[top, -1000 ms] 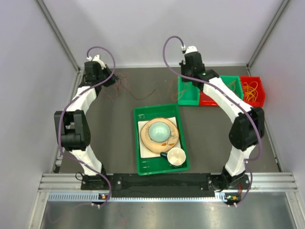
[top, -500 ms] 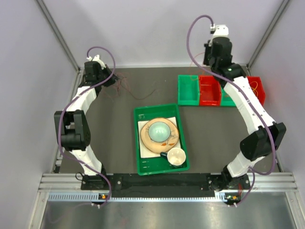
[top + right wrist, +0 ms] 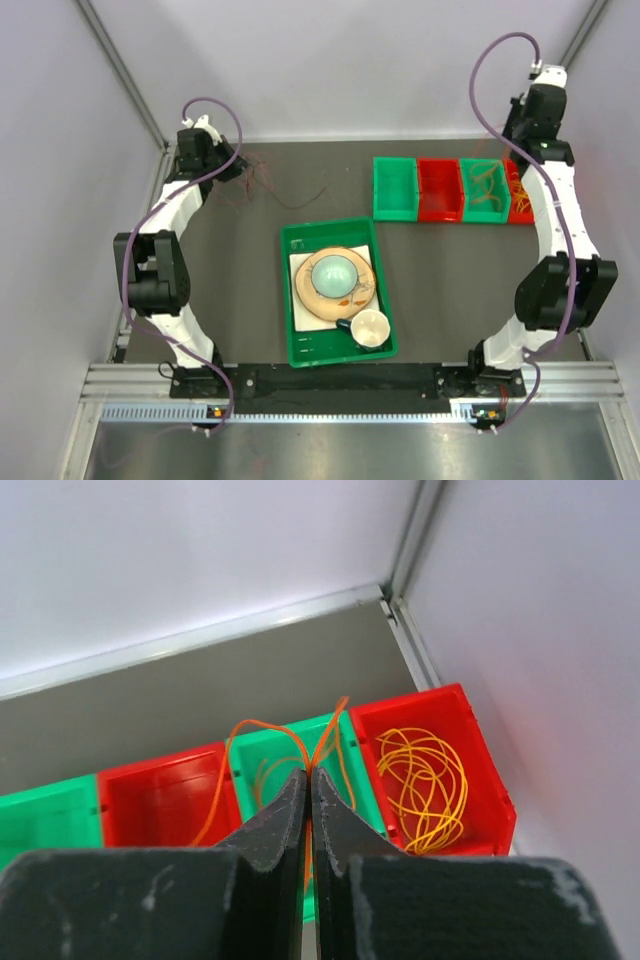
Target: Untangle the cables
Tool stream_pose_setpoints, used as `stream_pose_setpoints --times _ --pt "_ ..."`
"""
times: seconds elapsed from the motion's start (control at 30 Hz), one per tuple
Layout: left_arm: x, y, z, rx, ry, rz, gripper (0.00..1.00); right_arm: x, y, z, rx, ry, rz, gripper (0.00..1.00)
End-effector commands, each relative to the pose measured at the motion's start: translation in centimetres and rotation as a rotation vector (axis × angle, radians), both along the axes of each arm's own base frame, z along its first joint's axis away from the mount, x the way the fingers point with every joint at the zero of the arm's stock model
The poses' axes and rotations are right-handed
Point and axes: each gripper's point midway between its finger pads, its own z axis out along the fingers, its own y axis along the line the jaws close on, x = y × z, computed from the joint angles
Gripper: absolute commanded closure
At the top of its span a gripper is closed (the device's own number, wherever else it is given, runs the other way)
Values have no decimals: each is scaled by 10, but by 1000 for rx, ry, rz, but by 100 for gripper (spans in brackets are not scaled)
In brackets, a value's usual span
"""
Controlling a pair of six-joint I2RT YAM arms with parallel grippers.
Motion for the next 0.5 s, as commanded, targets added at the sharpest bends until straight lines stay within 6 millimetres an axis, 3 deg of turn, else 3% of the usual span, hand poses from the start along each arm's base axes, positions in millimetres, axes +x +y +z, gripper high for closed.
stream_pose_setpoints --times 0.0,0.17,0.47 --pt "6 2 19 9 -60 4 100 14 -17 -32 69 29 5 100" --pt "6 4 20 19 -59 7 100 27 -29 -89 129 116 -13 100" --pt "5 4 19 27 -53 9 100 35 -30 -131 165 192 -28 100"
